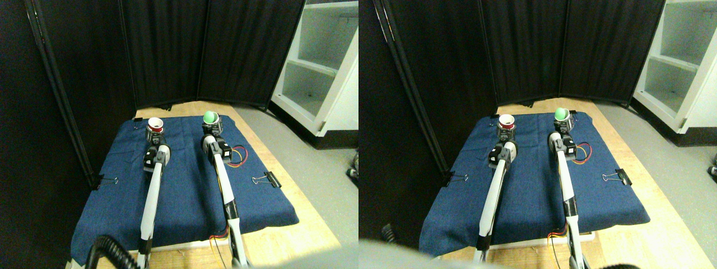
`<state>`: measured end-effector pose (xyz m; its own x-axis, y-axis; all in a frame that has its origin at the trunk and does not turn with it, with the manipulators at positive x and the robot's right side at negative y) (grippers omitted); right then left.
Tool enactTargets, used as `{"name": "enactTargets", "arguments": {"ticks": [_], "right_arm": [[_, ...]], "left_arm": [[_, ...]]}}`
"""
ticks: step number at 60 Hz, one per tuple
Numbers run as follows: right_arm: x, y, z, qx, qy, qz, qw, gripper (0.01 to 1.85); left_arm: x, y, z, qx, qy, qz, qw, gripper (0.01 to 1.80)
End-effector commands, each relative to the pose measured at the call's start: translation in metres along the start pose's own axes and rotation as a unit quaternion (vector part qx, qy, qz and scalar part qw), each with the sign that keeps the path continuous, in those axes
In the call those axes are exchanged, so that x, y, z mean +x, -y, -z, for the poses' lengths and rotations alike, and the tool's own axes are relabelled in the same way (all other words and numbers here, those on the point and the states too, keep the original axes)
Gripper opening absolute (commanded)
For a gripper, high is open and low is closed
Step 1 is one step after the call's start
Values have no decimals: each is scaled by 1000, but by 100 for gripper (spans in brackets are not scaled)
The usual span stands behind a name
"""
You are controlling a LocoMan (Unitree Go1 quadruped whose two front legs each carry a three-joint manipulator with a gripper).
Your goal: Pour (bimanual)
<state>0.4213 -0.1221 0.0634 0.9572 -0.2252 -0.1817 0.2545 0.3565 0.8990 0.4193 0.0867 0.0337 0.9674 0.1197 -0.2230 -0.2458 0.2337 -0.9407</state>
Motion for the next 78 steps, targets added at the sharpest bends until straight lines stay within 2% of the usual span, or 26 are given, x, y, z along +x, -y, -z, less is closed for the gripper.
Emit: {"name": "enactTargets", "arguments": {"ticks": [1,25,31,39,47,55,66,78], "right_arm": [[-2,-15,-1,23,-1,-28,999,33],[-3,-36,3,1,-7,-38,999,33],[-3,-45,2,-8,-31,-67,997,33],[-4,-52,1,-46,-33,-85,995,33],[-6,-58,0,-61,-37,-89,993,33],[-9,-63,1,-38,-39,-82,995,33],[-13,-70,2,-57,-52,-95,992,33],[-13,-76,4,-51,-54,-99,992,33]], "left_arm": [[-1,14,4,-12,0,21,1000,33],[-3,29,21,-20,-23,16,999,33],[-3,31,27,-23,-30,14,999,33],[-3,32,34,-22,-33,12,999,33],[-4,33,40,-23,-45,10,999,33],[-3,34,45,-26,-44,7,999,33],[-2,34,52,-17,-51,4,999,33],[-8,39,60,-17,-65,1,998,33]]}}
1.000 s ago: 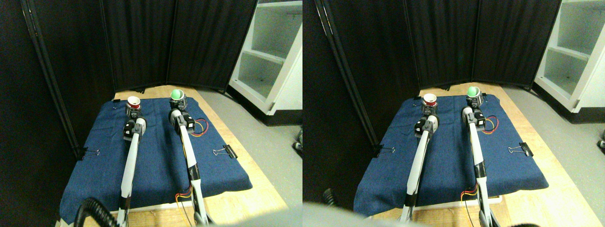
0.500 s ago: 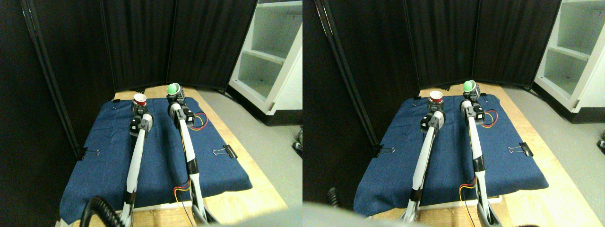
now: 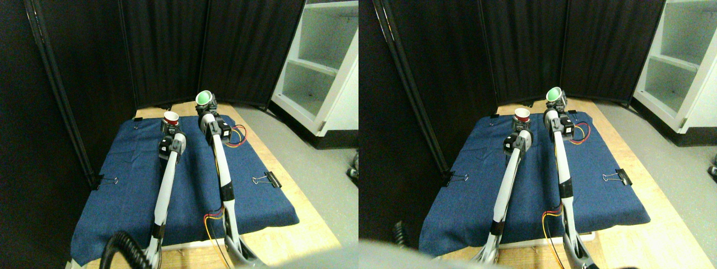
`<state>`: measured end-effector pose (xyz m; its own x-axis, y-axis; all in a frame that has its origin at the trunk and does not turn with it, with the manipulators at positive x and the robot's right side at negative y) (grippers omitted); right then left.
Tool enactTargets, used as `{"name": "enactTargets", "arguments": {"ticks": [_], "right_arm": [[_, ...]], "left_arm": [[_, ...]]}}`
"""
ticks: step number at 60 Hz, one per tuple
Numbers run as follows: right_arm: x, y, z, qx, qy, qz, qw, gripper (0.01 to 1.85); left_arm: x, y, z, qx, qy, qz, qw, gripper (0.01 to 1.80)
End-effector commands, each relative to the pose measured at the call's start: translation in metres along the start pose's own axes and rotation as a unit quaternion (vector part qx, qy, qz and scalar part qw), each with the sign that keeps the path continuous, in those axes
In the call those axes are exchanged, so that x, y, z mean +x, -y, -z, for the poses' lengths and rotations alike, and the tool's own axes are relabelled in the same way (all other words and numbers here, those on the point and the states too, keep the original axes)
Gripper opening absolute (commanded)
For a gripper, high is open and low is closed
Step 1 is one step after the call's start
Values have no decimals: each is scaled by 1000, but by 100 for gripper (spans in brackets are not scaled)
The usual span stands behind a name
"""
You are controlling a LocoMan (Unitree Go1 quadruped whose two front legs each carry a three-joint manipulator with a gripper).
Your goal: Pour (bimanual)
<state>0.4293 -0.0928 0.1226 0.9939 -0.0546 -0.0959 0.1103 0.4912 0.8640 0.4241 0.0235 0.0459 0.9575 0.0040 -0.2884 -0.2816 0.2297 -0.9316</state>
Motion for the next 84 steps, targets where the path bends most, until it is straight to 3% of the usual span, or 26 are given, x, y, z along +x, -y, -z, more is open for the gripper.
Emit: {"name": "enactTargets", "arguments": {"ticks": [1,6,28,50,84], "right_arm": [[-1,-10,-1,10,7,-22,1000,33],[-3,-13,-2,-23,7,-25,999,33],[-4,-25,-7,27,7,-11,1000,33],[-6,-34,-8,-15,-12,-14,1000,33],[-11,-31,1,-41,-36,-12,998,33]], "left_arm": [[-3,11,2,-15,-1,21,1000,33],[-5,16,6,-19,-9,19,1000,33],[-13,26,19,-23,-26,21,999,33],[-18,28,27,-36,-33,13,999,33],[-23,24,20,-13,-46,16,999,33]]}}
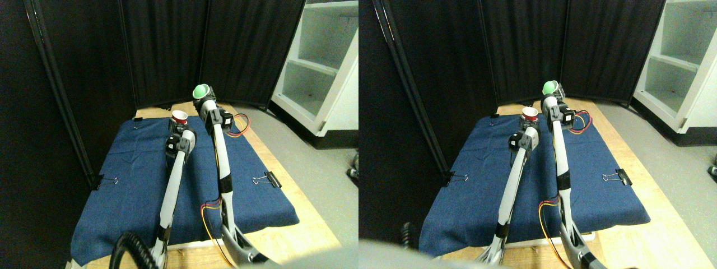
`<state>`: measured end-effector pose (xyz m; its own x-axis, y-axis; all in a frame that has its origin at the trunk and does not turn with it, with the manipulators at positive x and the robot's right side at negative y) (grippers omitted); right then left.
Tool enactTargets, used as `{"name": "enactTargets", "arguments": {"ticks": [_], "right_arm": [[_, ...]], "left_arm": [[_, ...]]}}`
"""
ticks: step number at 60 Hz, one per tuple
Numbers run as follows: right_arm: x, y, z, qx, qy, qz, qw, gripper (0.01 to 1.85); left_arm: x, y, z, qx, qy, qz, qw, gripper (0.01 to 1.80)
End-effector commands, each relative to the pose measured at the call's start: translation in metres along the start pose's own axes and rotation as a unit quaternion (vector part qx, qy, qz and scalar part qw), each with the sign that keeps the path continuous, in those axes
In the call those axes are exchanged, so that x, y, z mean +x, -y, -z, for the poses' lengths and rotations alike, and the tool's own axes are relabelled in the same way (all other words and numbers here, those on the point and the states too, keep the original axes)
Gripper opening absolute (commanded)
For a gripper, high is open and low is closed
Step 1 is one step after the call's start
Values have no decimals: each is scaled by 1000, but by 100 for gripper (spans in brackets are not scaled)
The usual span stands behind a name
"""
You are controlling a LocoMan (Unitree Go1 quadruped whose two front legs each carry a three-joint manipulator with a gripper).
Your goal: Pour (bimanual)
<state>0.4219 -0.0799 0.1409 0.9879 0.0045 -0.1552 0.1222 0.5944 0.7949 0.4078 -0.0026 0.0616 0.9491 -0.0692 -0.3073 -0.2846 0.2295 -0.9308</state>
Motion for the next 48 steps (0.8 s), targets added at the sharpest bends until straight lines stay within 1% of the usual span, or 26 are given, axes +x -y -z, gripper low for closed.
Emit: {"name": "enactTargets", "arguments": {"ticks": [1,8,18,21,23,32,38,41,46,48], "right_arm": [[-2,-9,-3,28,4,-21,999,33],[-2,-9,-2,21,7,-19,1000,33],[0,-11,0,-5,-4,-29,1000,33],[0,-12,0,-5,-5,-29,1000,33],[1,-12,0,-2,-9,-32,999,33],[3,-12,1,-20,-9,-25,999,33],[5,-12,2,-21,-11,-22,999,33],[4,-13,3,-27,-15,-20,999,33],[5,-13,4,-34,-24,-28,999,33],[6,-13,4,-36,-26,-26,999,33]], "left_arm": [[-3,8,-3,-12,-10,19,1000,33],[-3,8,-5,-13,-8,18,1000,33],[-4,10,-2,3,-14,19,1000,33],[-4,10,-2,0,-19,20,1000,33],[-4,10,-2,2,-16,19,1000,33],[-2,10,-2,3,-21,18,1000,33],[-1,10,-1,2,-18,18,1000,33],[0,11,0,3,-14,18,1000,33],[1,12,2,2,-18,18,1000,33],[2,12,2,1,-20,18,1000,33]]}}
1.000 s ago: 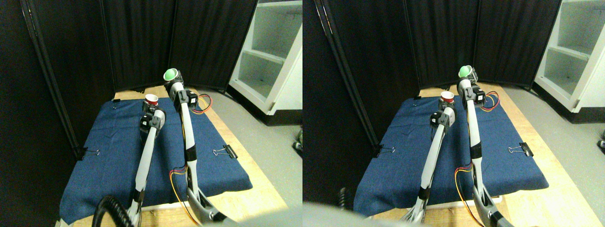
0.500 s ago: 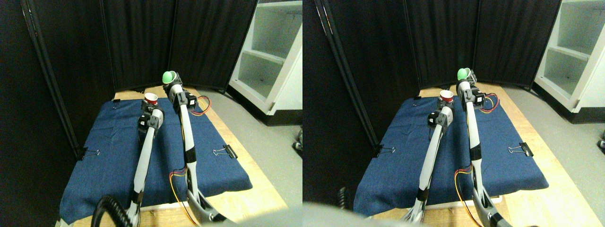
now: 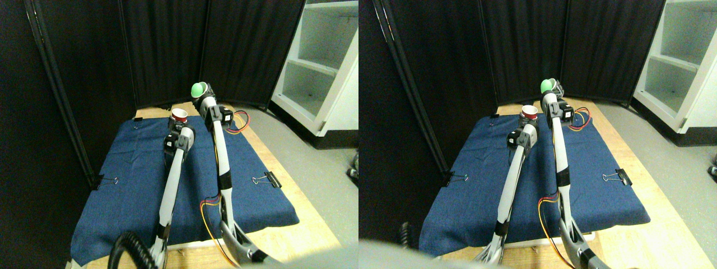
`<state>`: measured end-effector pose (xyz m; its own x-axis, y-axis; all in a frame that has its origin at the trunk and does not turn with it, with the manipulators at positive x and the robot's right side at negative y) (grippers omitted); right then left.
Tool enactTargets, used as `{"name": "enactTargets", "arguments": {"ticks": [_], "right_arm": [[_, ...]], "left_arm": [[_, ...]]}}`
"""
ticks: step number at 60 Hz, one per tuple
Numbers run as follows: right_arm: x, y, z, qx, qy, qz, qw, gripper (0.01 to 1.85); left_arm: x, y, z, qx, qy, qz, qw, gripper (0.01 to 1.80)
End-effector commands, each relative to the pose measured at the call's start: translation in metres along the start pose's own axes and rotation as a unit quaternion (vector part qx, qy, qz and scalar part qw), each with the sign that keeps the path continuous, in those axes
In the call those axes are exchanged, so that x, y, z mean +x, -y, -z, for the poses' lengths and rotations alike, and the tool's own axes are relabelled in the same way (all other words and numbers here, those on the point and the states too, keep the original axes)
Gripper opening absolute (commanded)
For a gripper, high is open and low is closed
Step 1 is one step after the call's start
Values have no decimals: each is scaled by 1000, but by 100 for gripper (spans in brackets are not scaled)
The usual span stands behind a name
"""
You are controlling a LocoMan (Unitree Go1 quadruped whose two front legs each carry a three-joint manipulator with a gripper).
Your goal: Pour (bimanual)
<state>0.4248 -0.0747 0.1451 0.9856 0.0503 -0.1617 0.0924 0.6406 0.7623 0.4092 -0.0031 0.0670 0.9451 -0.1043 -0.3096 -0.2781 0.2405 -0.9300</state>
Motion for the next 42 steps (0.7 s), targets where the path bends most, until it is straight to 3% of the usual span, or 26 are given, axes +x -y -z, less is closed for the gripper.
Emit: {"name": "enactTargets", "arguments": {"ticks": [1,5,13,25,42], "right_arm": [[4,-7,2,-9,-5,-12,1000,33],[7,-6,1,-29,-14,-34,999,33],[8,-5,2,-36,-11,-11,999,33],[12,-6,4,-66,-24,-30,997,33],[11,-7,7,-135,-29,-14,990,33]], "left_arm": [[2,7,3,-5,-5,15,1000,33],[2,9,3,-7,-7,17,1000,33],[4,10,2,8,-13,16,1000,33],[8,8,-1,6,-7,14,1000,33],[11,7,-1,6,-1,11,1000,33]]}}
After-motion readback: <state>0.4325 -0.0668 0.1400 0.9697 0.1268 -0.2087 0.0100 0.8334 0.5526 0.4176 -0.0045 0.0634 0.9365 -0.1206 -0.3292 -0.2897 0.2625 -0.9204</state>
